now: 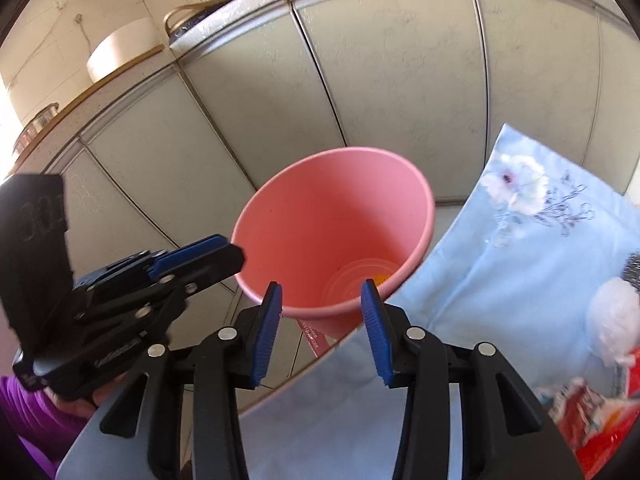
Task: Collect trash
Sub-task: 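Return both tools to the table and approach the remaining trash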
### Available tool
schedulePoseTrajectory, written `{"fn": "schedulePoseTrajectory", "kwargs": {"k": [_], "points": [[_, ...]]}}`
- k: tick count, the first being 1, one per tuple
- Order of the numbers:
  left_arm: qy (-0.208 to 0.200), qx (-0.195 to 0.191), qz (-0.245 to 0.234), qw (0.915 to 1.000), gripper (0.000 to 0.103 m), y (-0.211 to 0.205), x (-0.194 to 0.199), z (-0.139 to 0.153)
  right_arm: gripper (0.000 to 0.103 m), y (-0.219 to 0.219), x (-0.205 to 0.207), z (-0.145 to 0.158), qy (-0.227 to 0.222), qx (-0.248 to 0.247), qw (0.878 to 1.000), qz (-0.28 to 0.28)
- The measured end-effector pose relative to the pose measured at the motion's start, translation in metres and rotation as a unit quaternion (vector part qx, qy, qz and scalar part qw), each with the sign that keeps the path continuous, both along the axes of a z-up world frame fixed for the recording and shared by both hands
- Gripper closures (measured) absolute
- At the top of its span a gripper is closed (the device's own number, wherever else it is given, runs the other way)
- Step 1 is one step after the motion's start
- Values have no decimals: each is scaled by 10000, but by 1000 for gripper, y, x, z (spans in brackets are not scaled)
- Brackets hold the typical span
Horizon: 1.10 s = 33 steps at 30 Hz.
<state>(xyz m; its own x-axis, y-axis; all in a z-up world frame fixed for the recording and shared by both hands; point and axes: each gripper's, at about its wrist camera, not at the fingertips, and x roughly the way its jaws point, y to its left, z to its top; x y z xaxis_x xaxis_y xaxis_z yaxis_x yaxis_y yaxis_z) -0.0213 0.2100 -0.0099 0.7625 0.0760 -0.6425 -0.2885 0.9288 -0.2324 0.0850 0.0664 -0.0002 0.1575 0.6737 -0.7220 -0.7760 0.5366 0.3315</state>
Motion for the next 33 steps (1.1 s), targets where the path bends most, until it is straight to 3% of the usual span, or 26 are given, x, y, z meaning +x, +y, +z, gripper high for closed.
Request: {"fn": "schedulePoseTrajectory", "kwargs": {"k": [6, 14, 24, 33], "points": [[-25, -158, -249, 9996, 79, -15, 1, 2, 61, -32, -15, 12, -209, 133, 9995, -215], [-41, -138, -801, 9967, 79, -56, 7, 8, 61, -94, -33, 32, -861, -93, 9899, -1122], [75, -50, -1449, 9894, 78, -106, 25, 11, 61, -201, -44, 25, -1115, -312, 9649, -2358], [391, 25, -2154, 9757, 78, -156, 62, 1, 61, -268, -45, 6, -1099, -423, 9450, -3051]]}}
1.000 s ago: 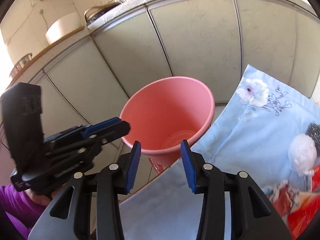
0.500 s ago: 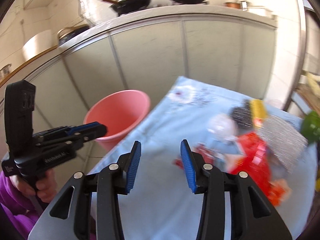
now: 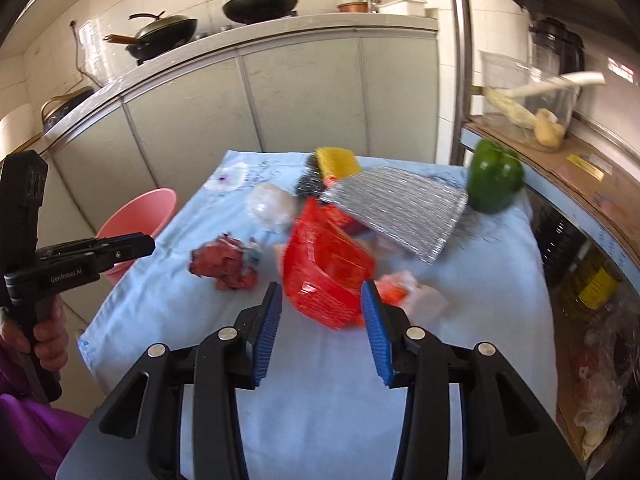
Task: Collect trash
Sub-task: 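Return both tools to the table and approach the remaining trash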
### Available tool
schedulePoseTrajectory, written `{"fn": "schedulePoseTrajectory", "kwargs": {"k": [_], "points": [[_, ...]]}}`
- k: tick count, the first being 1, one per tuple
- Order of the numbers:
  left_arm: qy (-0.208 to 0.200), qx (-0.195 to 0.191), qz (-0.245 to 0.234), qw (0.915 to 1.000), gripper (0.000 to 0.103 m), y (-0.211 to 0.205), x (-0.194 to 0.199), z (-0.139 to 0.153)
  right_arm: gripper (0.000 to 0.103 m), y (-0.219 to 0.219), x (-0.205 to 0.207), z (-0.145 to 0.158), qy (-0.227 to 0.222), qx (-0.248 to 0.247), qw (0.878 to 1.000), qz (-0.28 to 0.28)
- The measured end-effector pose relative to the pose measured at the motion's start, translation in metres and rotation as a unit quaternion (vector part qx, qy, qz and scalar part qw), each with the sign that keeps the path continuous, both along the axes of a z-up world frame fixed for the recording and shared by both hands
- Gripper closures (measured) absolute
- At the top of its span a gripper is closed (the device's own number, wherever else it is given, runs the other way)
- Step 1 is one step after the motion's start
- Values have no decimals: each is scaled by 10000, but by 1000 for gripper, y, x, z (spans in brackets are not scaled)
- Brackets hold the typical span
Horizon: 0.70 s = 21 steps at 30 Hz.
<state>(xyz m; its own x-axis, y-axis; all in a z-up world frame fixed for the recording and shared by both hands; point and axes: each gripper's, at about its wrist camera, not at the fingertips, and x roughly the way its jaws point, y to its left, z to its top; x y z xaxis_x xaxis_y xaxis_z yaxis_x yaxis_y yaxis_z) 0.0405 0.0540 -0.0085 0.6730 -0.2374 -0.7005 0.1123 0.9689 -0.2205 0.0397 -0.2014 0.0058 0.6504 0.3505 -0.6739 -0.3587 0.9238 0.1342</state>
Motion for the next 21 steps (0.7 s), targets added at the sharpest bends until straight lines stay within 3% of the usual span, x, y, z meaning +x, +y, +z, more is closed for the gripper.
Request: {"fn": "schedulePoseTrajectory", "kwargs": {"k": [6, 14, 21], "points": [[115, -4, -159, 9998, 78, -15, 32, 1, 61, -35, 9, -7, 71, 129, 9993, -350], [54, 328, -137, 9994, 78, -31, 84, 8, 61, -55, 23, -12, 118, 297, 9980, -552], [320, 414, -64, 9986, 78, -39, 133, -9, 61, -64, 33, -17, 250, 431, 9969, -613]]}}
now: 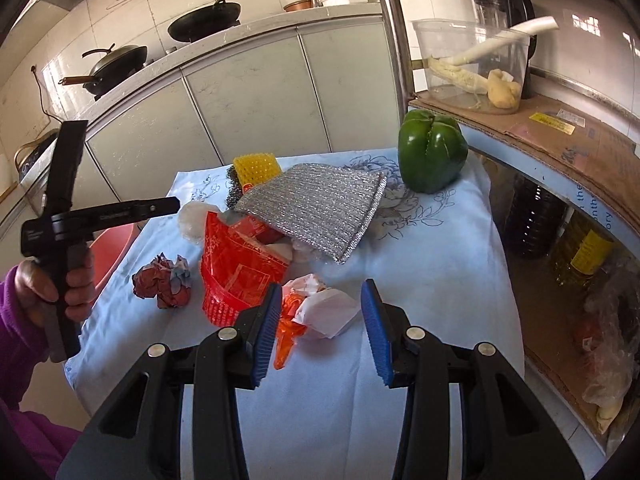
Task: Collect trash
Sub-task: 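Return both tools to the table and approach the remaining trash, then grasp the white plastic bag with the left gripper while the right gripper grasps the silver mesh pad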
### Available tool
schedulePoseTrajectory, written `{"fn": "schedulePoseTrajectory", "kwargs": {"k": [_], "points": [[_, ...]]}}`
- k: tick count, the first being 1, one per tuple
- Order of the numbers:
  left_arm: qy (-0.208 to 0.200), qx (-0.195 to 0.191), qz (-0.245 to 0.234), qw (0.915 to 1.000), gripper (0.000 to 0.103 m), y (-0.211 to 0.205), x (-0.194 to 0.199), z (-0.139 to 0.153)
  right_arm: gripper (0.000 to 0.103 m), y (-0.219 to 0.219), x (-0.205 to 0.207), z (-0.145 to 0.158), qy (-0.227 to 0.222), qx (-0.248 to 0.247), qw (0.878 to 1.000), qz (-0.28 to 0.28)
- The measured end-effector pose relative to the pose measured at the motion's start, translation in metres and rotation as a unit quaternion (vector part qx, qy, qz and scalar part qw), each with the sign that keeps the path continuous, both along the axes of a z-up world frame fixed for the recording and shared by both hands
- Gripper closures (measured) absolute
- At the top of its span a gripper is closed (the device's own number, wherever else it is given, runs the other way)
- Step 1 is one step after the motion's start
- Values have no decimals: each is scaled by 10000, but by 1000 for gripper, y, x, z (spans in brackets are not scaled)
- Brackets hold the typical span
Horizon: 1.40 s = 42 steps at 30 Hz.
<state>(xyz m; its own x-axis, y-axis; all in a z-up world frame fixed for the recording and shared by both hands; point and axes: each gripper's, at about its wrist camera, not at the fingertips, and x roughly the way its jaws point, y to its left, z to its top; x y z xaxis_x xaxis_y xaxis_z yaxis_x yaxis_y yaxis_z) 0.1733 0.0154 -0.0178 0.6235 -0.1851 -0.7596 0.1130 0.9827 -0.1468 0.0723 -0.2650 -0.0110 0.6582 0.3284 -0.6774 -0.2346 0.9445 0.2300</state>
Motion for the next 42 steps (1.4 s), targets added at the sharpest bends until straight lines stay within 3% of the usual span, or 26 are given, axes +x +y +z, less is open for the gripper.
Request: {"fn": "schedulePoseTrajectory", "kwargs": {"k": [5, 8, 10, 21, 27, 29, 31, 33, 42], "points": [[325, -35, 35, 9995, 79, 0, 15, -25, 61, -4, 16, -1, 133, 171, 9998, -19], [243, -174, -17, 9996, 94, 3, 9, -28, 61, -5, 31, 0, 180, 210, 9996, -2], [180, -245, -3, 9995, 98, 7, 4, -27, 61, -6, 41, -2, 250, 256, 9994, 1], [-246, -643, 72, 9976, 99, 26, -38, -1, 50, -17, 100, -26, 915, 1080, 9898, -140], [-267, -737, 155, 9968, 99, 33, -56, 0, 51, -4, 105, -33, 1003, 1051, 9893, -150], [-279, -728, 196, 9968, 99, 36, -61, 1, 64, 0, 103, -31, 946, 1017, 9902, -142], [-305, -735, 218, 9966, 99, 38, -67, 2, 91, 3, 102, -31, 968, 960, 9906, -128], [-343, -743, 237, 9964, 99, 39, -71, 3, 101, 3, 99, -31, 975, 969, 9905, -101], [-629, -803, 263, 9944, 99, 45, -97, 20, 102, 2, 51, 22, 95, 996, 9950, -41]]}}
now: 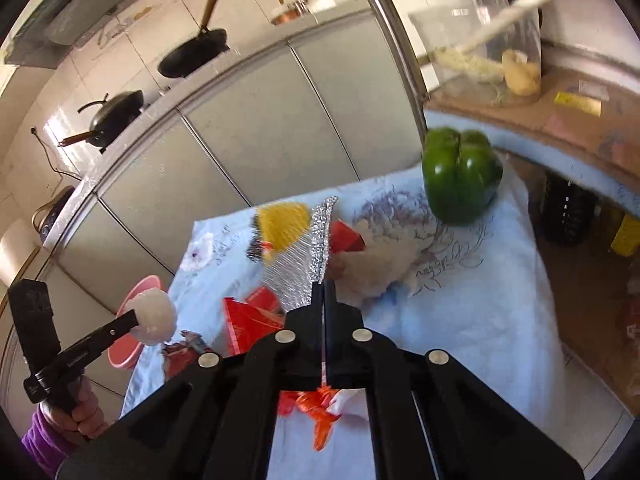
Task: Collect trash
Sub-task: 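Grasp the white plastic bag with the left gripper while the right gripper grasps the silver mesh pad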
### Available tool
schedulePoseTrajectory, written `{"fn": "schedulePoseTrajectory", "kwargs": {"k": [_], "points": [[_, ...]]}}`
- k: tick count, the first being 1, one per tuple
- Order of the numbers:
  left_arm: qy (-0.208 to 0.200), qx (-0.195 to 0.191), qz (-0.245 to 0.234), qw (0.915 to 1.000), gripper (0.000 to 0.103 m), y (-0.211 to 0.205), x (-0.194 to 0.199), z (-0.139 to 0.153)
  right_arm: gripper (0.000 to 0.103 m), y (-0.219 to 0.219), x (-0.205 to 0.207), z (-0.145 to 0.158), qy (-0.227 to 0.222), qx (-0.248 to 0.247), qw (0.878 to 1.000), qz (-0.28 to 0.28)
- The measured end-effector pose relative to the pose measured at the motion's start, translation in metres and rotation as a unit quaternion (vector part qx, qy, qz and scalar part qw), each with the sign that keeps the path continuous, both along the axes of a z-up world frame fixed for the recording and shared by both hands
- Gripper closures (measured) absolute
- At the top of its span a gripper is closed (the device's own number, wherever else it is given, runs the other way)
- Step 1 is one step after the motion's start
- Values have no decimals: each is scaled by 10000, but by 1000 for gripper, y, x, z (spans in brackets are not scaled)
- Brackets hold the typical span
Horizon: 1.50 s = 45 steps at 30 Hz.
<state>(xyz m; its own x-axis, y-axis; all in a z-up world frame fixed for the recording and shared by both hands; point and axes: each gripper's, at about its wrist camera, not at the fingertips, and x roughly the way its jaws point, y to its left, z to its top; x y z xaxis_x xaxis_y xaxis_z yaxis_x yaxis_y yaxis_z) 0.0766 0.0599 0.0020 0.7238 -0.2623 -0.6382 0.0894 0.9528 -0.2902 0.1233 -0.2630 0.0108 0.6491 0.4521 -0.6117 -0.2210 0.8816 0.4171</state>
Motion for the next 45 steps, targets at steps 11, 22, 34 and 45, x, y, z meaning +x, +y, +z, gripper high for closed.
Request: {"fn": "schedulePoseTrajectory", "kwargs": {"k": [11, 22, 34, 45], "points": [[-382, 20, 28, 9993, 99, 6, -29, 25, 103, -3, -49, 62, -766, -222, 9968, 31], [-354, -70, -131, 9993, 99, 5, -33, 22, 103, -33, -105, 26, -45, -659, 9975, -245], [-316, -53, -353, 9989, 99, -6, -41, 17, 99, -37, -129, -18, 927, -1074, 9896, -226], [-305, -87, -310, 9990, 98, -3, -45, 16, 58, 13, -100, -21, 726, -1395, 9874, 163]]}}
